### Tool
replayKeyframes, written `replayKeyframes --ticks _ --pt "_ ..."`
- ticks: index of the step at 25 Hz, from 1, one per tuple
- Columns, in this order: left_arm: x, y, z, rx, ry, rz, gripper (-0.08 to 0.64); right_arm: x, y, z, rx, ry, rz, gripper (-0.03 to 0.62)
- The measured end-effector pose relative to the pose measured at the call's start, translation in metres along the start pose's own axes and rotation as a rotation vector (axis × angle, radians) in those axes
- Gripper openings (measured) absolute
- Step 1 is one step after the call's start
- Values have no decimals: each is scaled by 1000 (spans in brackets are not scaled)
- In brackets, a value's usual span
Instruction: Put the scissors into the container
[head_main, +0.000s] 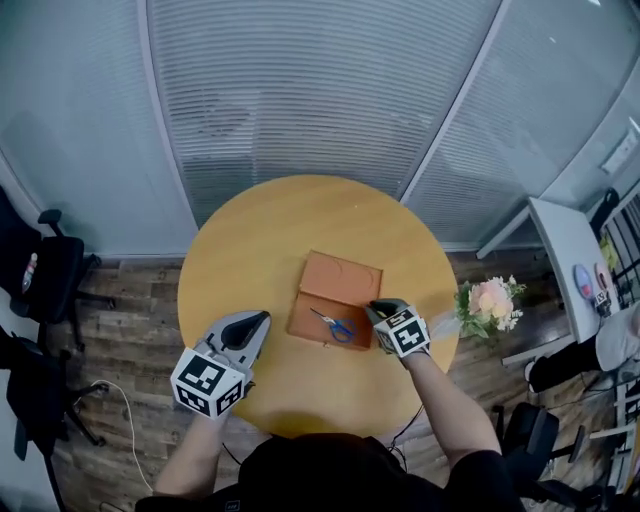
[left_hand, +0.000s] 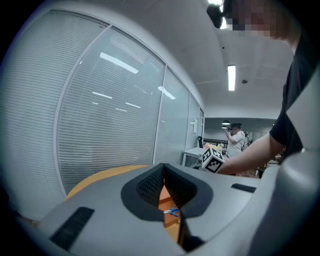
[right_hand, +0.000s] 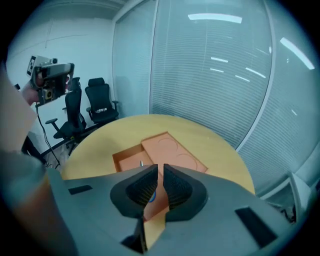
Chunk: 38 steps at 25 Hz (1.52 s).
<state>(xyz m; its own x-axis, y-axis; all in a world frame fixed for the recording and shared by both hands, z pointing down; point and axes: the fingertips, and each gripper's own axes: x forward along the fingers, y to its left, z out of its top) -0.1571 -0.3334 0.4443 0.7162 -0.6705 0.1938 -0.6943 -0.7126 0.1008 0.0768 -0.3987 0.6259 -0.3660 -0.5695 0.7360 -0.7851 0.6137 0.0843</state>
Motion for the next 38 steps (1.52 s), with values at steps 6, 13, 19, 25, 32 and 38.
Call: replayKeyframes --ticks 6,13,19,25,32,38 --pt "20 -15 42 103 -6 -17 14 -91 -13 75 -11 -331 -24 45" --pt "47 -20 93 164 -27 61 14 -196 -40 129 49 -682 -59 38" --pt "46 -36 110 167 -92 145 14 -266 -51 134 115 -895 -102 35" --pt "49 -50 112 186 -96 155 14 -292 -48 124 37 -932 -135 35" --pt "51 -50 108 167 -98 145 14 -276 -50 120 85 -918 -99 34" --pt "48 -44 106 151 -108 149 14 -268 -41 117 86 -897 -88 34"
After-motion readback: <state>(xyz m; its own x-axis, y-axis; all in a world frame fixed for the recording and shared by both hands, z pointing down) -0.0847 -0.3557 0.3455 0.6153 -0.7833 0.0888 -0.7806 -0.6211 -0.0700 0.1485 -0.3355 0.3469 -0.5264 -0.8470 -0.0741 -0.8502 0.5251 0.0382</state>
